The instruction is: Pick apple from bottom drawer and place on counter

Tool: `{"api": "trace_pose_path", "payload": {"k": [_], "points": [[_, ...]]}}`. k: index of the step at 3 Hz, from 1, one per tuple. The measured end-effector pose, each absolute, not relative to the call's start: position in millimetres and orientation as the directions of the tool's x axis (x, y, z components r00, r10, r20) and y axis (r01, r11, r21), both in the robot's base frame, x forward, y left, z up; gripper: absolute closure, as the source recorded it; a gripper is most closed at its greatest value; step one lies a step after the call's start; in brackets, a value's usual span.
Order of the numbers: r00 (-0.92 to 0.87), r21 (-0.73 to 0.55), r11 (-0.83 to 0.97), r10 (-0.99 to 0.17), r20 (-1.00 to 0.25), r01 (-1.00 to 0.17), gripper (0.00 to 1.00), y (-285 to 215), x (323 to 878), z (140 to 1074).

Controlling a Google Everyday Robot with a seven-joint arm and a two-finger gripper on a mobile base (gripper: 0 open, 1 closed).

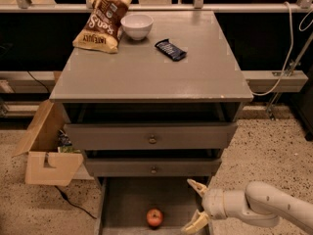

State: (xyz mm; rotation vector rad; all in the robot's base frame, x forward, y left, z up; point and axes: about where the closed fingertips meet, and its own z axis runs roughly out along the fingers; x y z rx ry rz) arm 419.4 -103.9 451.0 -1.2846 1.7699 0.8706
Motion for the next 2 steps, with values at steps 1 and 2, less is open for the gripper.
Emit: {"api": "trace_pose_path", "payload": {"k": [1, 2], "points": [[-0.198, 0.088, 0.259, -0.438, -0.877, -0.962, 0.0, -104, 419, 451], [-0.258, 0.133, 0.286, -0.459, -0.85, -0.949, 0.0, -91, 423, 413]]}}
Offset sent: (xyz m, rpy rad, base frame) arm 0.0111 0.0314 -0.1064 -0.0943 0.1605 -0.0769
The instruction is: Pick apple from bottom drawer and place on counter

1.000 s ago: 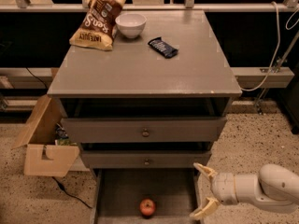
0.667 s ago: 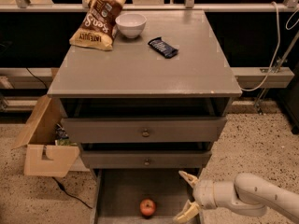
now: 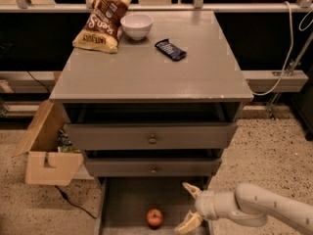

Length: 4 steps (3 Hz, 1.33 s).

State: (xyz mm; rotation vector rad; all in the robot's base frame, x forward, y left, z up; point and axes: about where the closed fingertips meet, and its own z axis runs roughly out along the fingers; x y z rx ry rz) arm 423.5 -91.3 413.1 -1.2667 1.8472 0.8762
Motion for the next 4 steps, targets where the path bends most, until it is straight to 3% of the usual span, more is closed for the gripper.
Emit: {"api": "trace_pose_path", "payload": {"k": [4], "points": [[-0.324, 0.114, 0.462, -0.404, -0.855, -0.879, 0.0, -54, 468, 264]]}}
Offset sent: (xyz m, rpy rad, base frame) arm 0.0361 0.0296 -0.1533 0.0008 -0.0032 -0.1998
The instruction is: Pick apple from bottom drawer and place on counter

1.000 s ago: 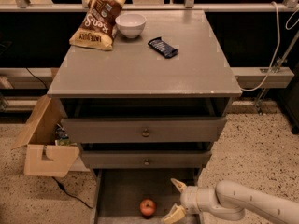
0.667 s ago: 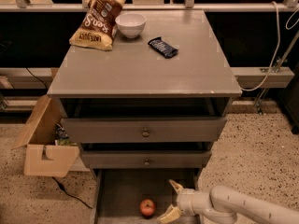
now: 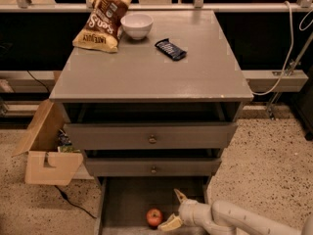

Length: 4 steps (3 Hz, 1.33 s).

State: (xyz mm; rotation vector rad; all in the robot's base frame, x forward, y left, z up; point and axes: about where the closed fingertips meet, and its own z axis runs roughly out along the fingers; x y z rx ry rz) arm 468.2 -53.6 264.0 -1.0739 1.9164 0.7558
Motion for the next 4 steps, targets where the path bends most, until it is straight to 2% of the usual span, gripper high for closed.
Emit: {"api": "trace_pose_path", "payload": {"k": [4], "points": [[-0.273, 0.084, 0.401, -0.441, -0.855, -0.912, 0.0, 7, 464, 199]]}}
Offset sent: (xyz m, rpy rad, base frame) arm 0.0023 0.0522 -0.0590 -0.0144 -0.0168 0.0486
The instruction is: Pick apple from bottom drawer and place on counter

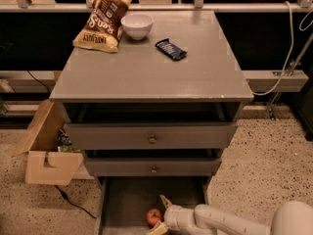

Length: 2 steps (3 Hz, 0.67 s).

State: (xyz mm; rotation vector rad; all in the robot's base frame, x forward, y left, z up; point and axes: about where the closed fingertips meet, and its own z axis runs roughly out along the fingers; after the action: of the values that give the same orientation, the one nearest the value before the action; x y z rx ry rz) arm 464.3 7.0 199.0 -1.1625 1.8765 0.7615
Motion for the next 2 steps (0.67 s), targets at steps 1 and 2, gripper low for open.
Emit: {"api": "trace_pose_path", "payload": {"k": [1, 2], "points": [[-0.271, 0.078, 0.399, -0.454, -0.849, -0.914, 0.0, 11, 467, 180], [-0.282, 0.082, 0.402, -0.467, -0.838, -0.912, 0.0, 10, 467, 163]]}}
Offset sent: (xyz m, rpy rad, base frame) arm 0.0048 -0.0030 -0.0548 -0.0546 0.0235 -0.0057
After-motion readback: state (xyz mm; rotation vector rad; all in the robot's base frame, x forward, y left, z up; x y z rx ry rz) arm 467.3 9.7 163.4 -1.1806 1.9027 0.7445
